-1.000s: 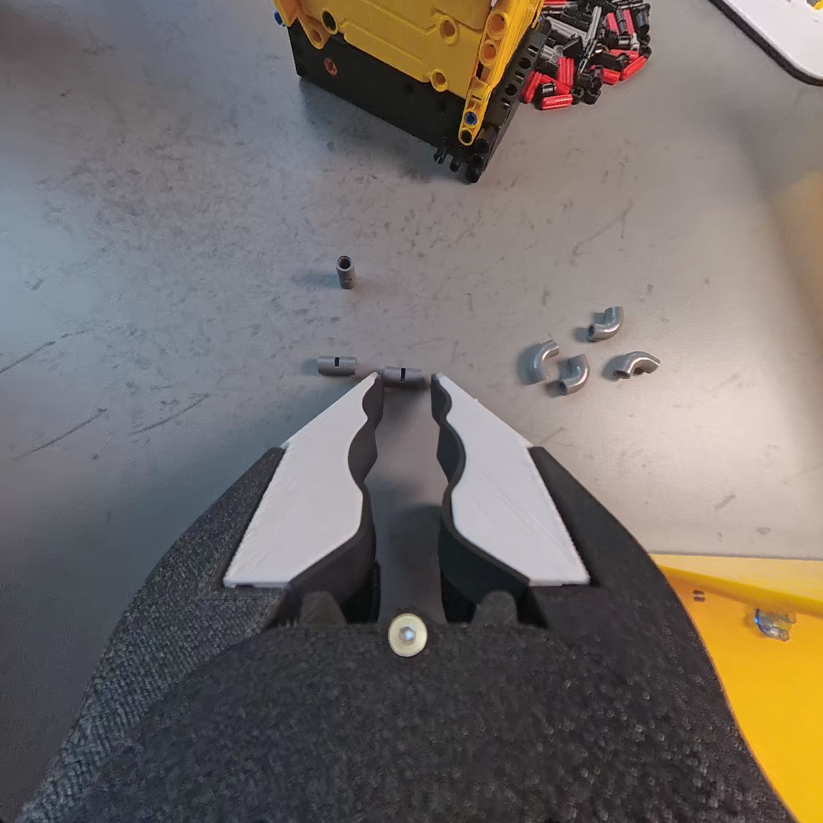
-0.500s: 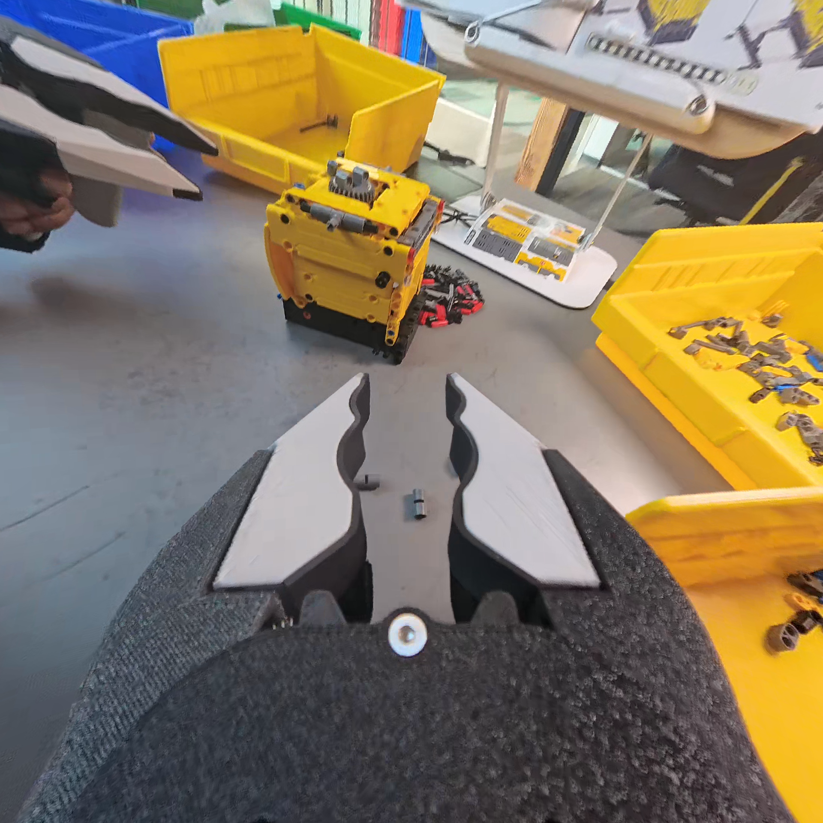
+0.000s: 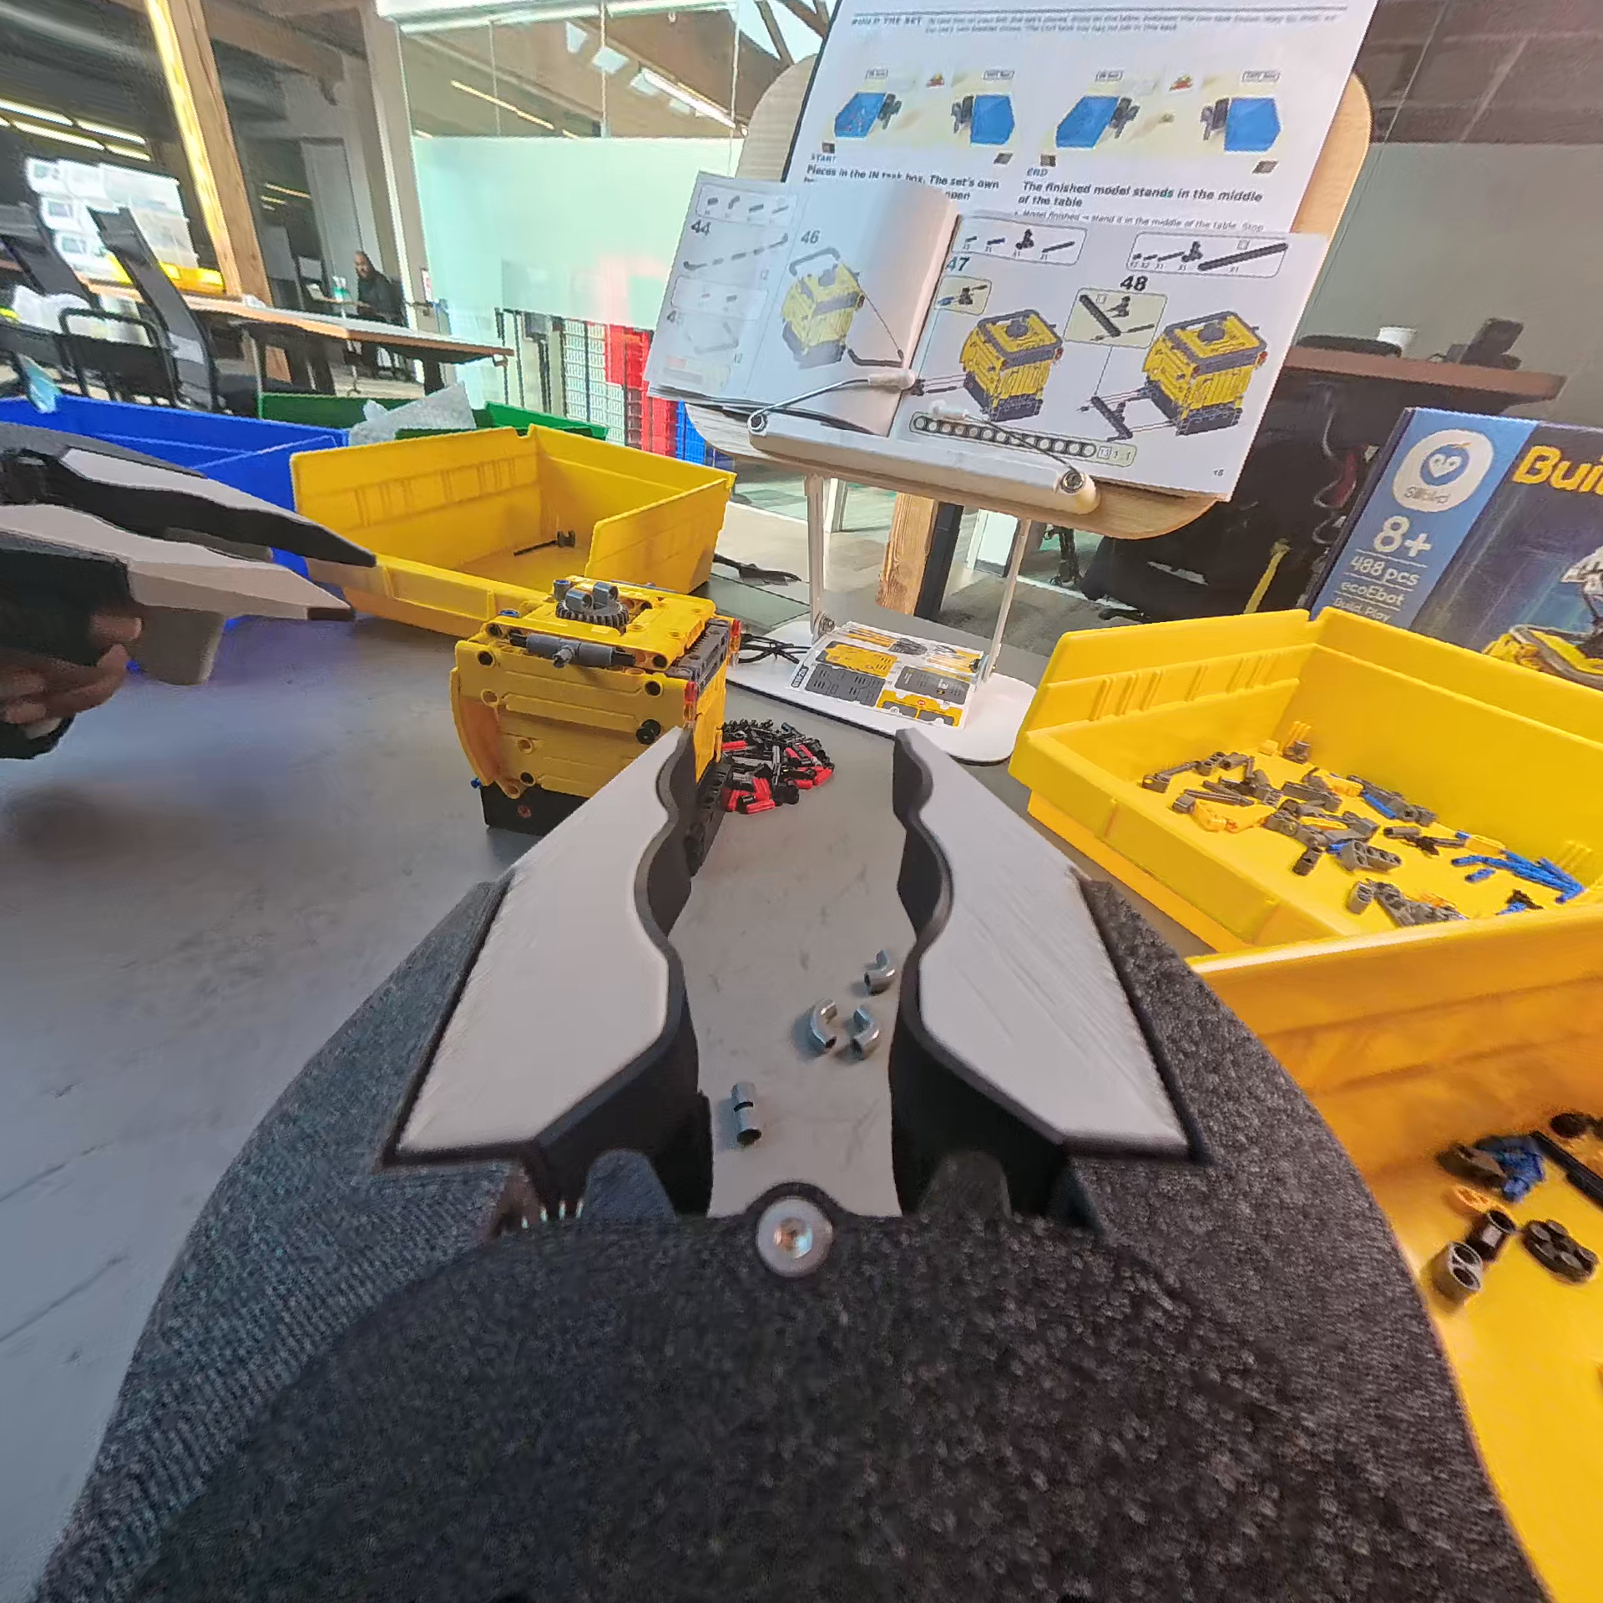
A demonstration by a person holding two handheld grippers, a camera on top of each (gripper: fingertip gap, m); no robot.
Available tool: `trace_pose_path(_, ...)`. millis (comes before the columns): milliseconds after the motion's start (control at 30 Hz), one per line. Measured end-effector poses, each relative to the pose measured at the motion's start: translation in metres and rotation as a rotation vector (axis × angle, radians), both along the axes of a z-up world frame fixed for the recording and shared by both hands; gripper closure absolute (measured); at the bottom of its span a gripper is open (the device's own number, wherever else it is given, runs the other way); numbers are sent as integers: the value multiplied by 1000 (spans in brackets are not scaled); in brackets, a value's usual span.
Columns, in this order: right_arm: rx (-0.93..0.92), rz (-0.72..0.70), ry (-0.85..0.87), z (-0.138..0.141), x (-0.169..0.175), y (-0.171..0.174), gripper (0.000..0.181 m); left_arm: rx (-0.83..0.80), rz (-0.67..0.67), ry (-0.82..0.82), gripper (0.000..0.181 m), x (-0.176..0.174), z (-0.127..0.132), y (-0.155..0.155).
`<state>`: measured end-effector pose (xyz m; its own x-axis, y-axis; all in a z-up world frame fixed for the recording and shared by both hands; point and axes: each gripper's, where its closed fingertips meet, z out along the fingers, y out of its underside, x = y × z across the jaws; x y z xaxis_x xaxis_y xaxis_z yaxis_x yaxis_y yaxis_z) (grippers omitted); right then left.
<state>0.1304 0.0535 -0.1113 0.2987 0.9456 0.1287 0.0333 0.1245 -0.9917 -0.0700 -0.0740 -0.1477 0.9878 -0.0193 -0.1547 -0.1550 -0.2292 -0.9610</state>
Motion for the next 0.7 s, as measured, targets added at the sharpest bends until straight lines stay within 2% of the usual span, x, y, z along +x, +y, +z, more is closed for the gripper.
trace_pose_path(200, 2, -9, 45, 5, 0, 5, 137, 118, 56, -16, 142, -12, 25, -8)
trace_pose_path(367, 61, -31, 70, 14, 3, 4, 139, 146, 61, -53, 142, -16, 31, -10)
trace_pose_path(500, 126, -108, 87, 48, 24, 14, 144, 135, 55, -82, 142, -16, 28, -9)
trace_pose_path(700, 255, -384, -69, 106, 94, 84, 155, 136, 25, -126, 142, -9, 28, -8)
